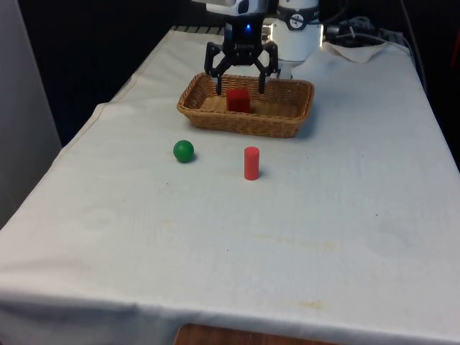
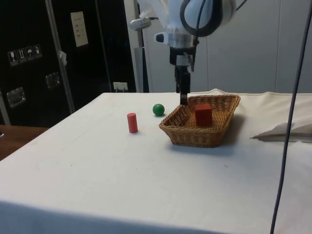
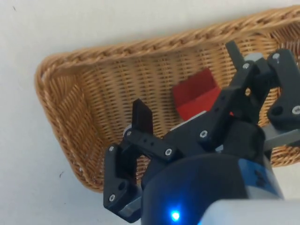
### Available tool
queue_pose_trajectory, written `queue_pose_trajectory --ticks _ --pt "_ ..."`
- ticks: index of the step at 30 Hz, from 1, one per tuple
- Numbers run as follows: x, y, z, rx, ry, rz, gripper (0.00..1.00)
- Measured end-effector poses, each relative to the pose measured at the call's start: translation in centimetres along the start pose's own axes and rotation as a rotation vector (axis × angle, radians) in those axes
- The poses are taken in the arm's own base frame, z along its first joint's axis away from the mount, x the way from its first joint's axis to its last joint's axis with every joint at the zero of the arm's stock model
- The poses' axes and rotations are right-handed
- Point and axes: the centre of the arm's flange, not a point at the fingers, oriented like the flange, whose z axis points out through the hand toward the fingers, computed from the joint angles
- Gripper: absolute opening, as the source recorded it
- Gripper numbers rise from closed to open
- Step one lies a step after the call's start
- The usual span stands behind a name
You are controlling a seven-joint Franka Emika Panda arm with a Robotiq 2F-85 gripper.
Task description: Pick up the object to the left of the cylinder and place it into the basket.
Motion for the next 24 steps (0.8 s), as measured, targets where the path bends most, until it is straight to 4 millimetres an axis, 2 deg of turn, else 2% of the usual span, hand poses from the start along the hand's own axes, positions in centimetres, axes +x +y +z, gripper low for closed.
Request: queue_pose_trajectory --ticks 24 --pt "6.4 1.1 -2.7 -0.027 0.008 0.015 1.00"
